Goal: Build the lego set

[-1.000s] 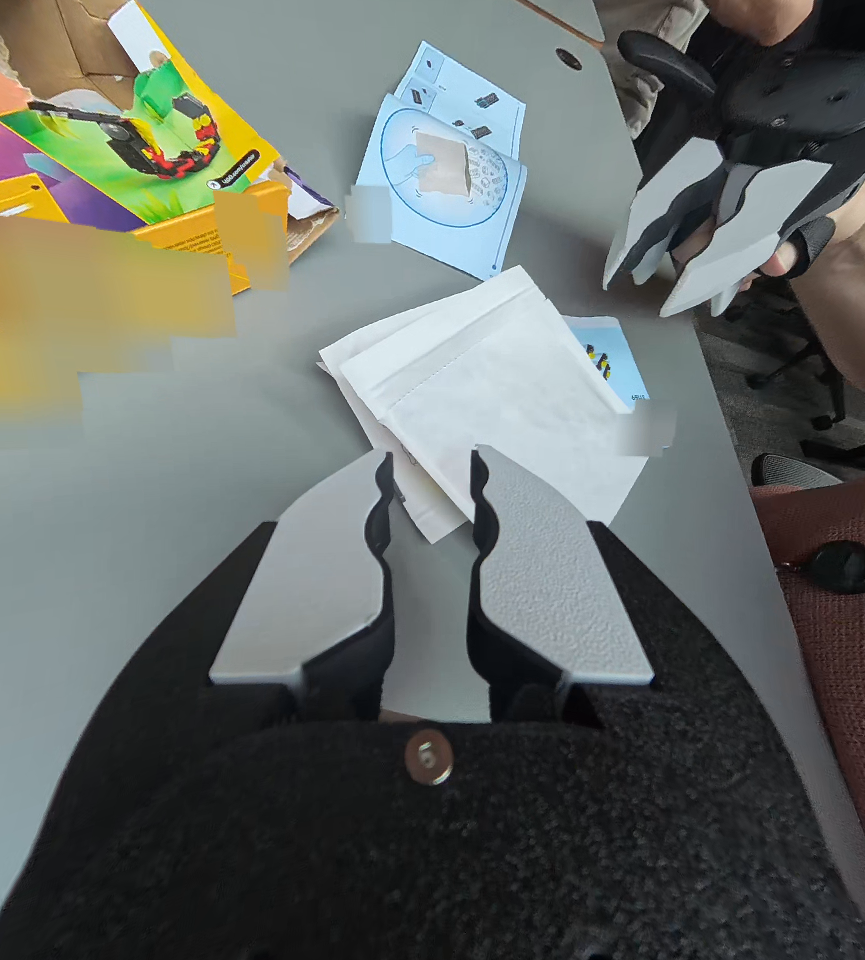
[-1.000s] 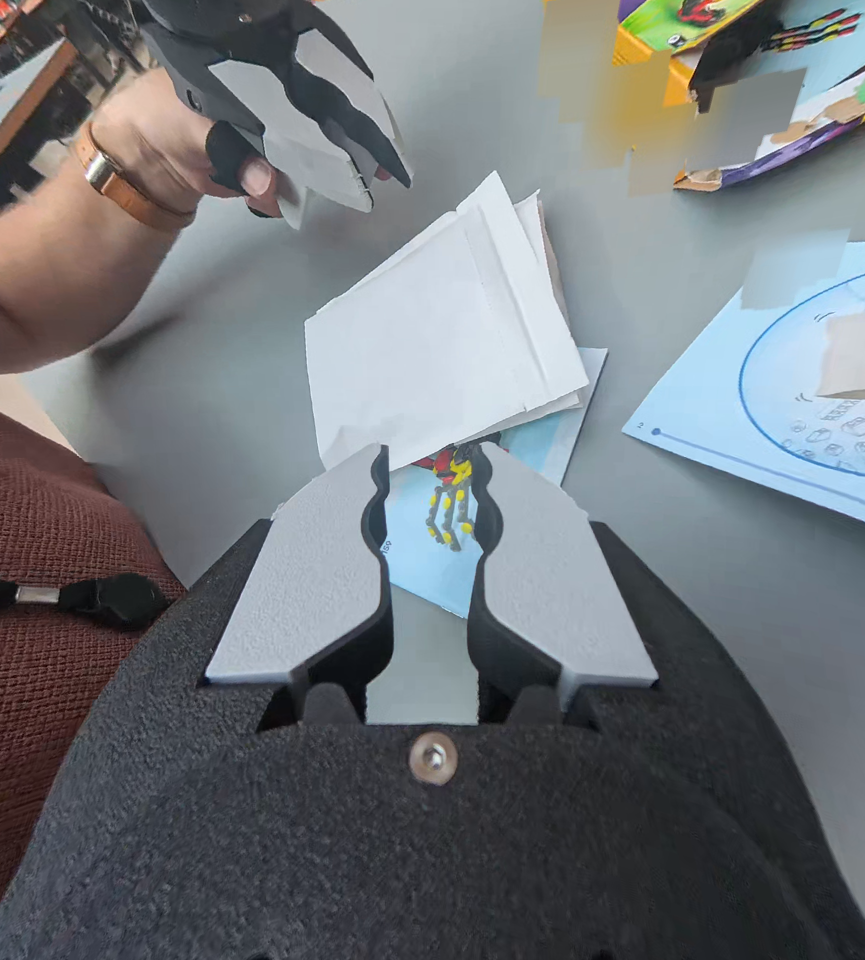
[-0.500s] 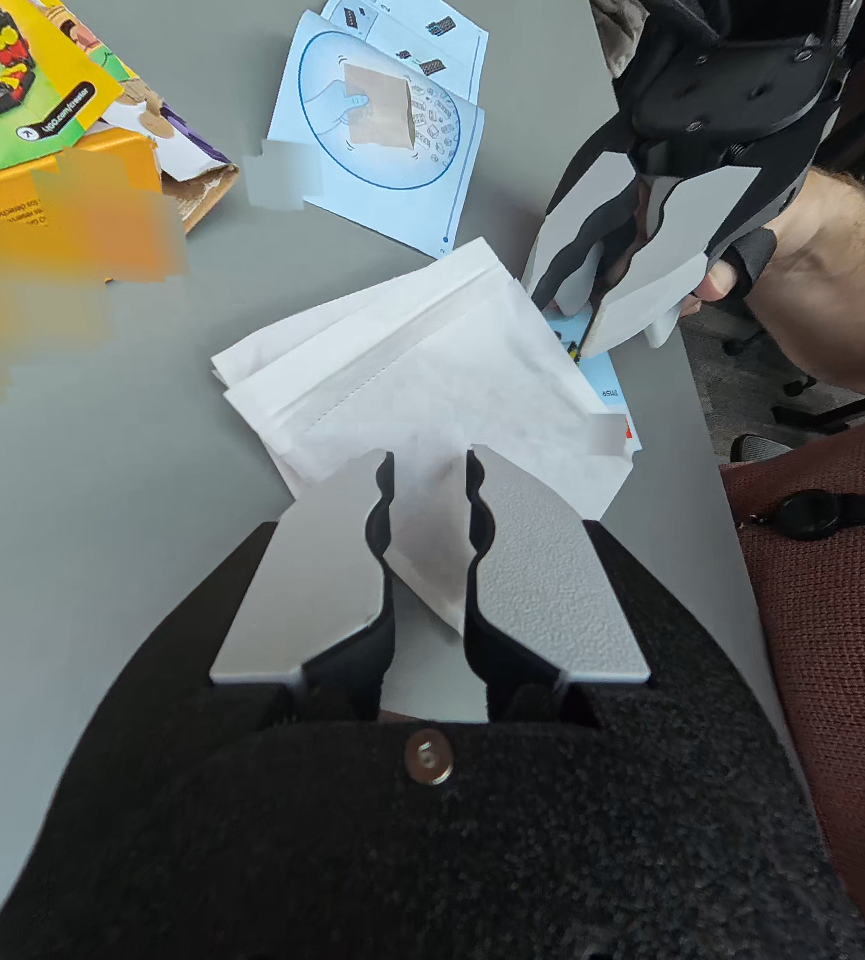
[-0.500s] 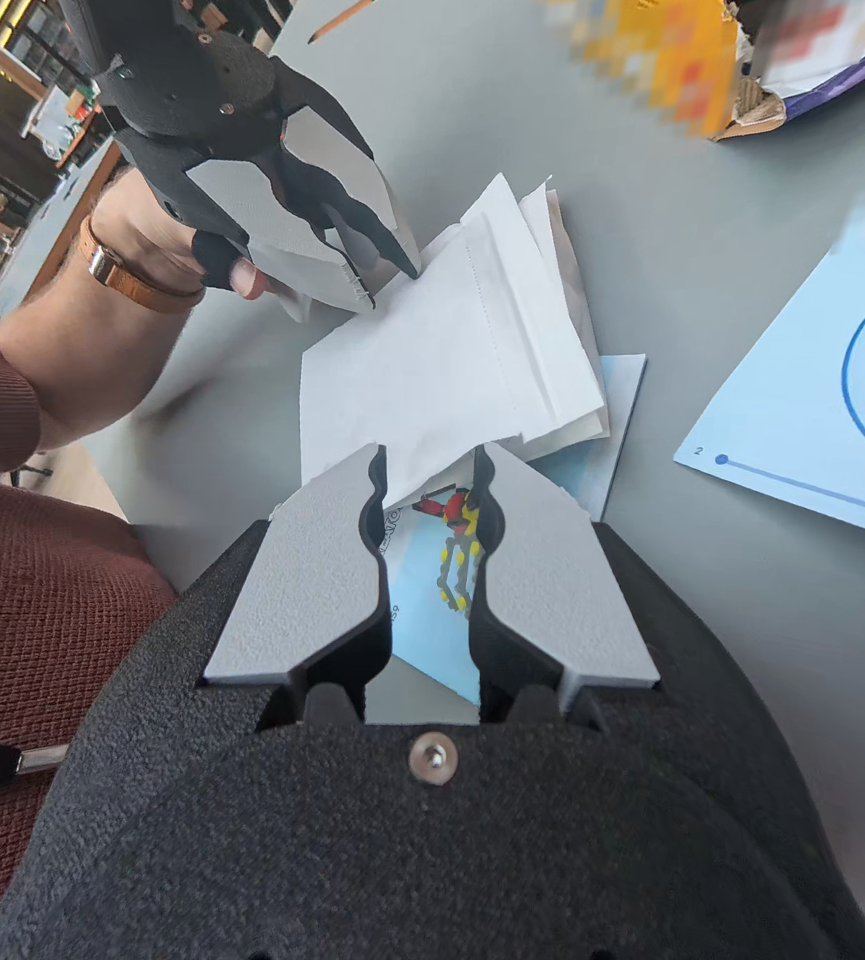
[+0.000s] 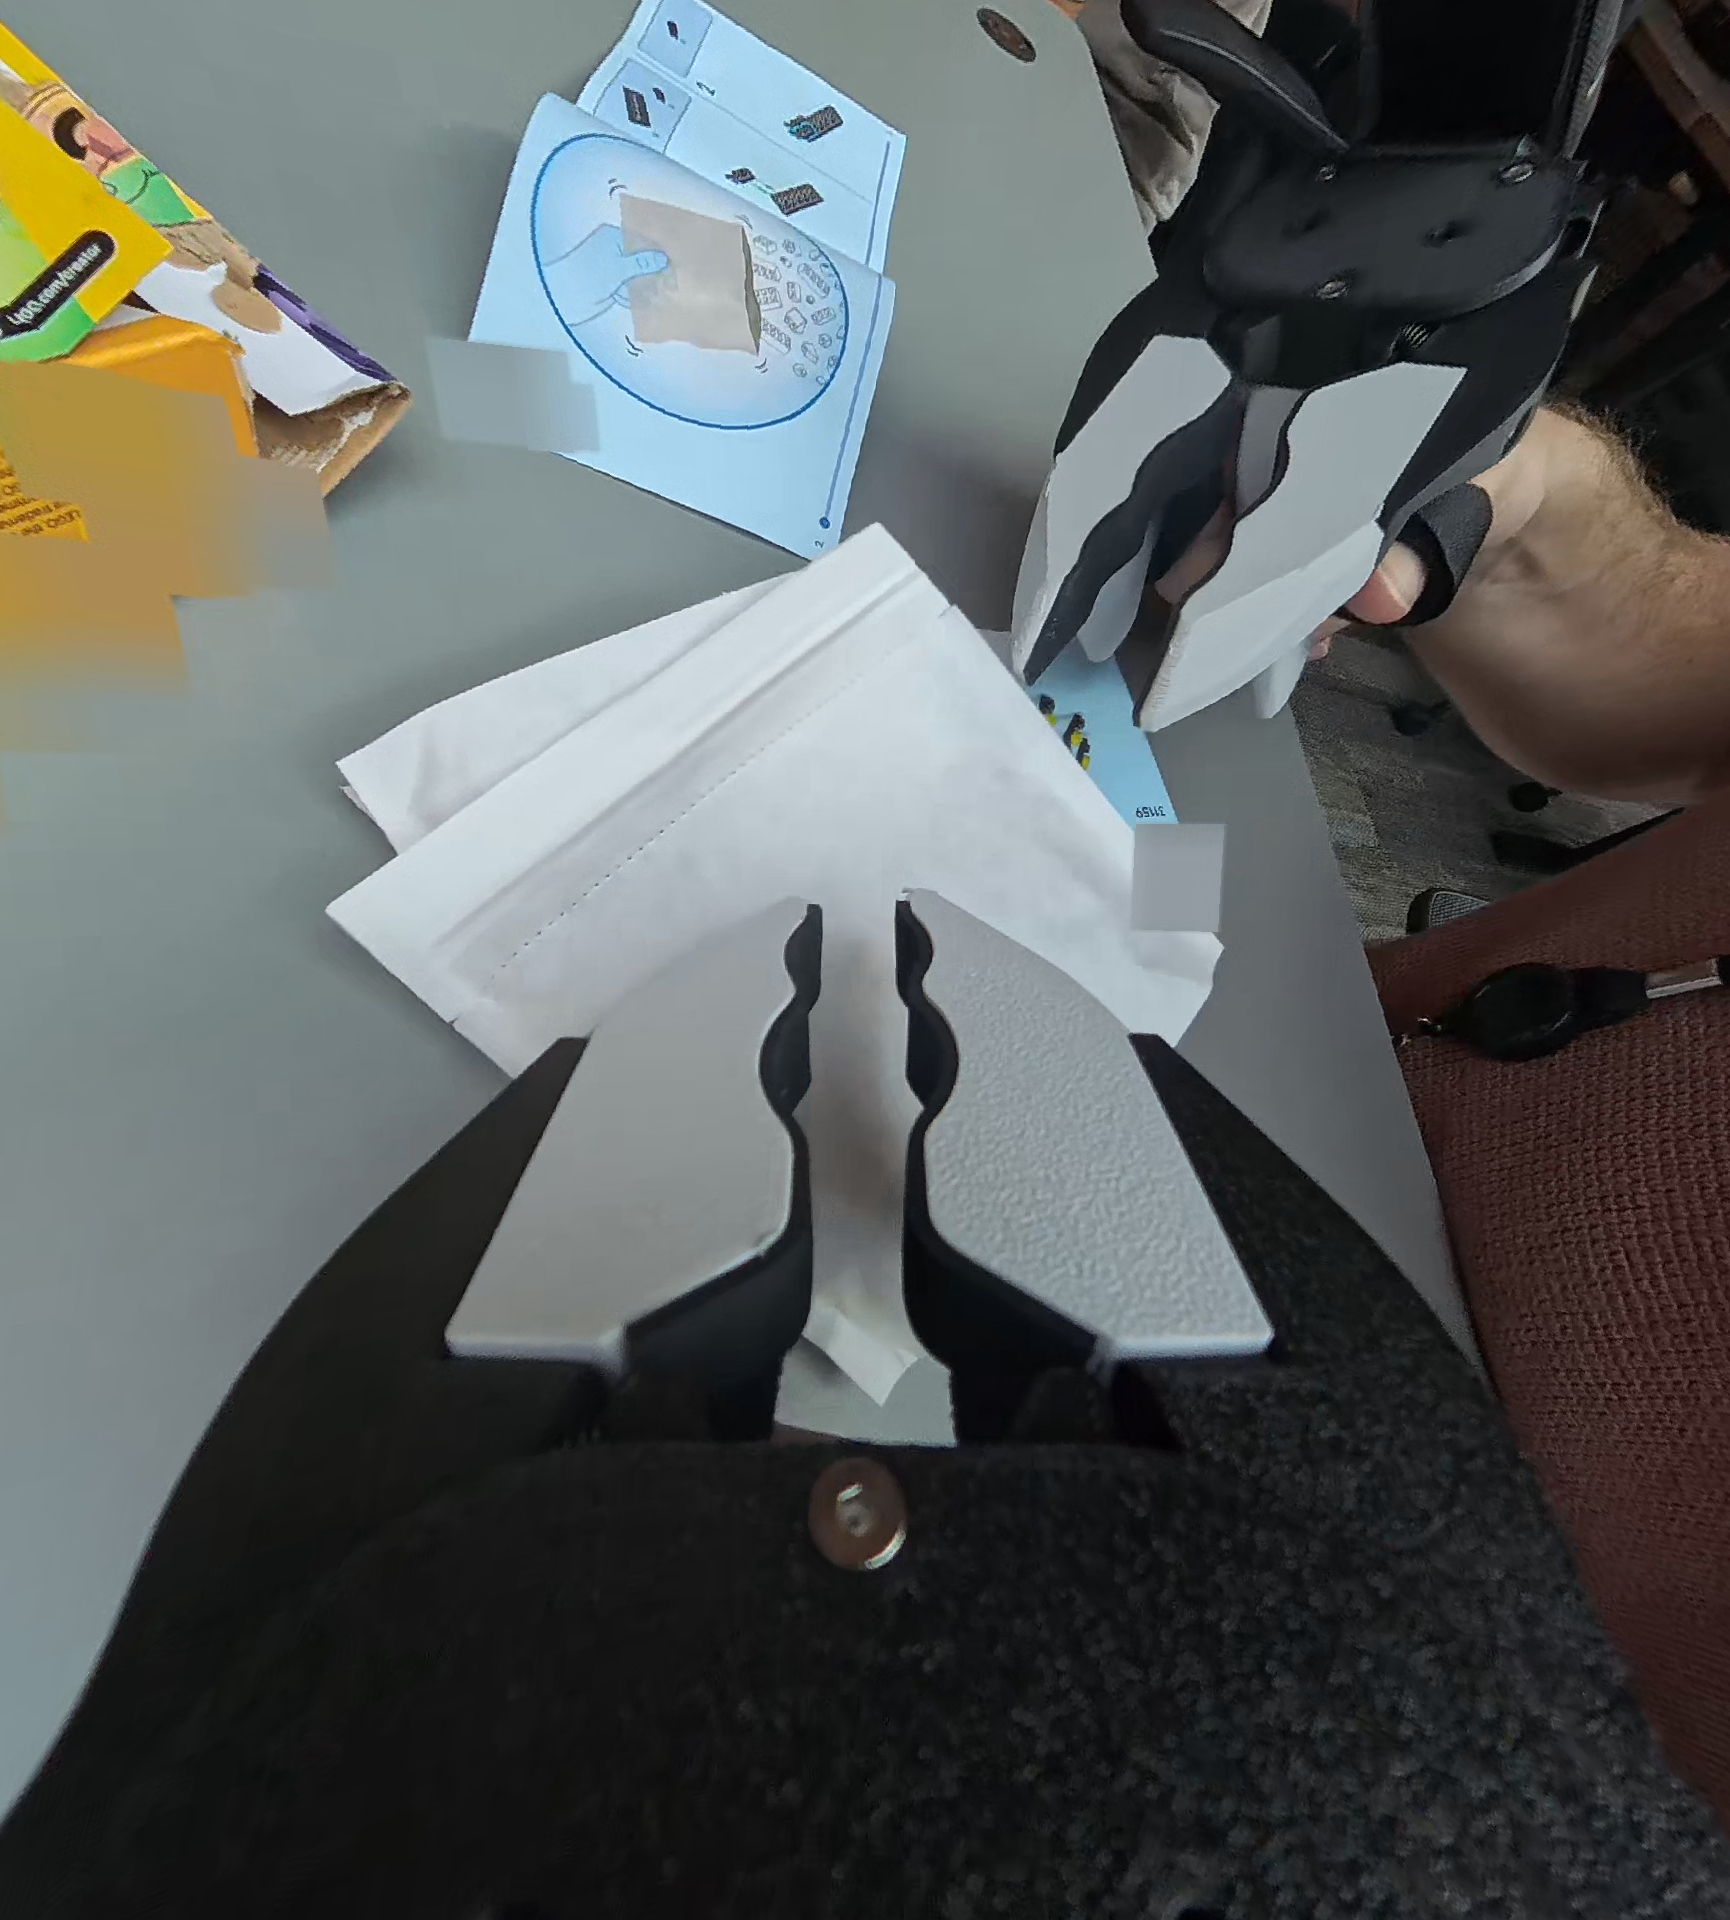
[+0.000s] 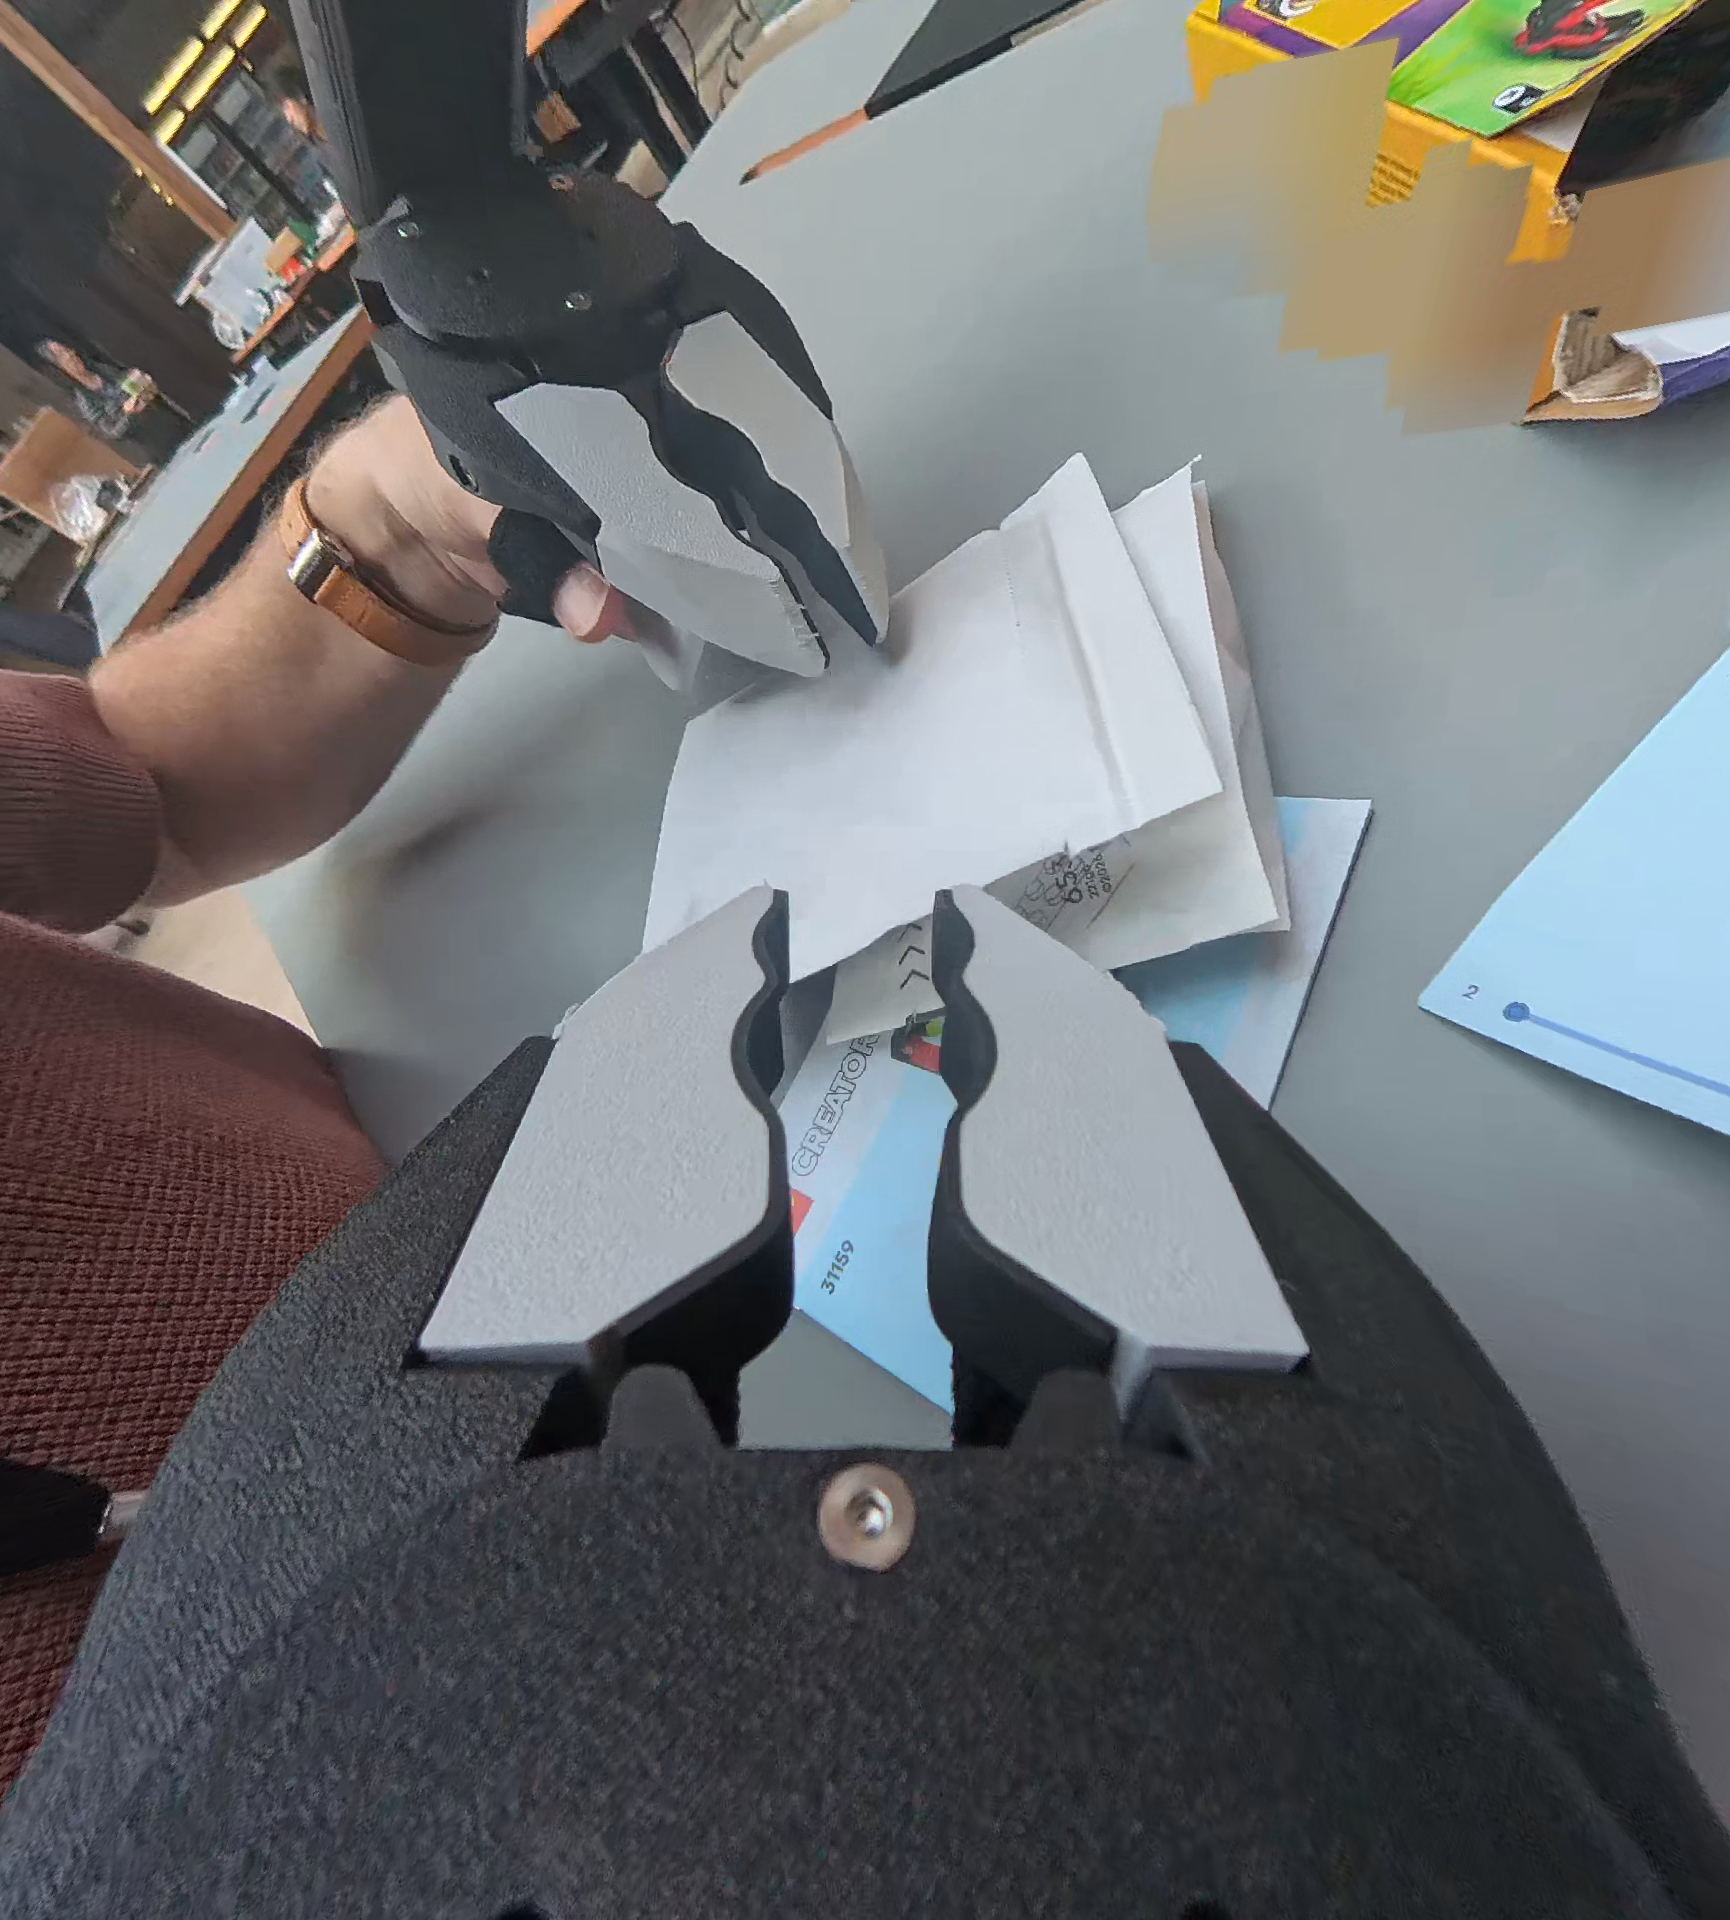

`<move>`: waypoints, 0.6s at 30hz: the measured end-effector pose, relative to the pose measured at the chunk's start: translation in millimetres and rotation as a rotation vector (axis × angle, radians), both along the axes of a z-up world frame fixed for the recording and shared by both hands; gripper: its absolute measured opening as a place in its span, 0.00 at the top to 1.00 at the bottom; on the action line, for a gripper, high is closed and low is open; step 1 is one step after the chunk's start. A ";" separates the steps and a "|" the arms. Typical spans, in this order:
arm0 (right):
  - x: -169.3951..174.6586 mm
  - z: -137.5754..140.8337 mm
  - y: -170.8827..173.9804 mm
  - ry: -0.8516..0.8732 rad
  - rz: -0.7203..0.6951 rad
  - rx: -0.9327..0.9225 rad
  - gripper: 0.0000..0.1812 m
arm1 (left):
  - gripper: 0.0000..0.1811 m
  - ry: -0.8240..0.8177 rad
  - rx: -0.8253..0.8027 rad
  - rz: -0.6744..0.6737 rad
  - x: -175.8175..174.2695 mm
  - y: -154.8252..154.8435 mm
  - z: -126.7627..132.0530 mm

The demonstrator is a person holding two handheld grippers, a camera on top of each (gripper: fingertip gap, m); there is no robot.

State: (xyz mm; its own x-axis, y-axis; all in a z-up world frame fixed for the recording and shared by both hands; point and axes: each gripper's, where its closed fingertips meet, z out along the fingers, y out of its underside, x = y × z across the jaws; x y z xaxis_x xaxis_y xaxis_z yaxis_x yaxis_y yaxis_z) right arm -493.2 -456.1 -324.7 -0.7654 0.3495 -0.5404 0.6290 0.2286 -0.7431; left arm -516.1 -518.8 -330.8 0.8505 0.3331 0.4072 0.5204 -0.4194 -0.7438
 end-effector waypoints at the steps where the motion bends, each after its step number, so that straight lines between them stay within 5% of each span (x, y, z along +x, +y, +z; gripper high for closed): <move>1: -1.5 -1.2 3.1 -0.005 -0.011 -0.003 0.86 | 0.93 0.014 -0.001 0.017 -2.8 -5.3 3.8; 6: -5.8 -7.2 13.8 -0.028 -0.039 0.009 0.86 | 0.92 0.066 0.002 0.136 -26.0 -40.8 22.1; 18: 6.9 -14.5 32.2 -0.016 -0.074 0.086 0.85 | 0.86 0.113 -0.183 0.207 -34.0 -70.0 -0.8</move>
State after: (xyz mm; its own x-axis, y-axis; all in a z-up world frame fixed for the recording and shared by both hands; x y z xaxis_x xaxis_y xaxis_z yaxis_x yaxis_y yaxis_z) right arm -486.4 -424.0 -339.2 -0.7273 0.4499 -0.5184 0.6583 0.2435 -0.7122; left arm -550.1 -588.8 -331.6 0.7934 0.5632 0.2307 0.5267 -0.4454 -0.7240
